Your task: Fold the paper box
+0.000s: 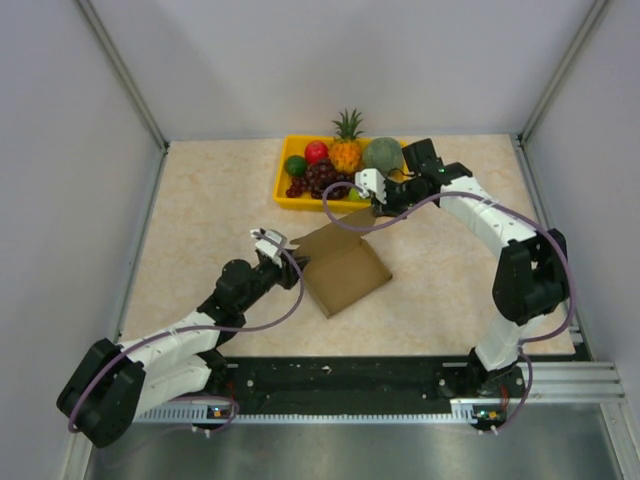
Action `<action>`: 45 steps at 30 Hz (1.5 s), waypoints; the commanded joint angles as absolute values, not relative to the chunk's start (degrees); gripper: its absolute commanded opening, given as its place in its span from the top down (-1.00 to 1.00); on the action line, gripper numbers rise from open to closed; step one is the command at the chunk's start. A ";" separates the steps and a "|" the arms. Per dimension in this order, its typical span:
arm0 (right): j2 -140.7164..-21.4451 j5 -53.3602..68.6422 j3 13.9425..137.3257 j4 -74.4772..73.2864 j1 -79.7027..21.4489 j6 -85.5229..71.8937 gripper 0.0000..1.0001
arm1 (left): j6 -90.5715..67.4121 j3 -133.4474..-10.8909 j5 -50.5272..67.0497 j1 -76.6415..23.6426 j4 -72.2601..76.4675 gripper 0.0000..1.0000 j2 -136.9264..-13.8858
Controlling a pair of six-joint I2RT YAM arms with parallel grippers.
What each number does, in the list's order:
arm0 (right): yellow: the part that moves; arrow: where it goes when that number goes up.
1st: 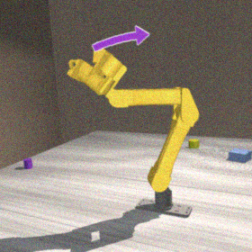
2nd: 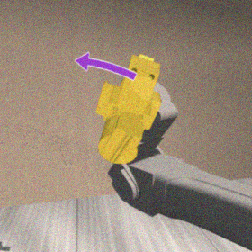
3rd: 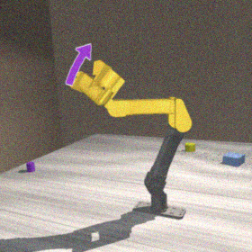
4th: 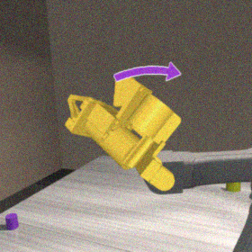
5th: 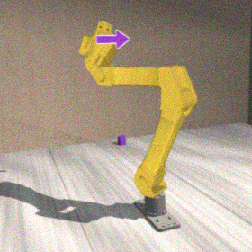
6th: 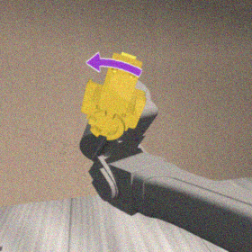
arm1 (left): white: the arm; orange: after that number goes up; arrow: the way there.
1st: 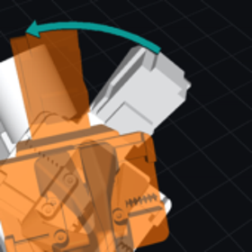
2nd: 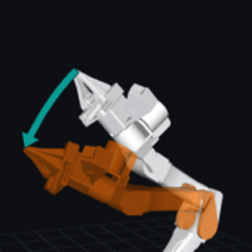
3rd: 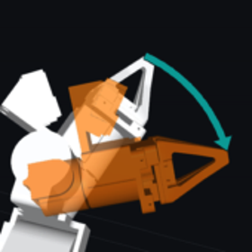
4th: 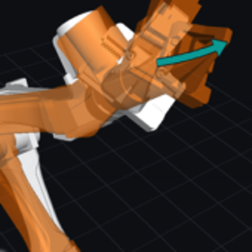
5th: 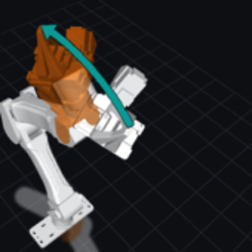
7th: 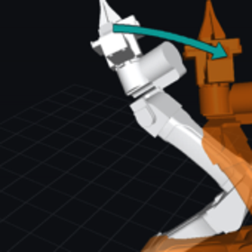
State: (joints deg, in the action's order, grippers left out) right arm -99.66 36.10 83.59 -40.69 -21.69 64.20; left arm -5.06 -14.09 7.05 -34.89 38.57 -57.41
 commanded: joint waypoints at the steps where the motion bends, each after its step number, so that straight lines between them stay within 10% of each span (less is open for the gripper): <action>1: -96.07 34.55 83.14 -38.59 -23.47 54.42 1.00 | -13.70 -15.03 2.02 -34.72 34.55 -0.01 -57.13; 13: -92.81 32.69 79.36 -36.39 -24.61 47.64 1.00 | -29.09 -33.62 -9.31 -33.75 -15.43 -0.34 -33.50; 18: -92.20 32.34 78.75 -36.74 -24.61 47.72 1.00 | -22.78 -45.77 2.78 -28.14 -30.74 -0.50 -38.57; 23: -92.02 33.57 78.66 -36.83 -24.70 48.51 1.00 | -3.67 -55.62 23.88 -20.66 -31.90 -0.51 -49.82; 45: -91.84 35.33 76.90 -36.91 -24.70 52.12 1.00 | 40.50 -72.42 39.45 -13.19 -35.77 -0.36 -78.57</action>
State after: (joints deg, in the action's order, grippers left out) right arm -93.86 33.06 77.23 -37.39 -24.01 50.92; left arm 33.52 -69.49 33.54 -14.92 -34.74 -78.96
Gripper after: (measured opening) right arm 0.009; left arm 0.656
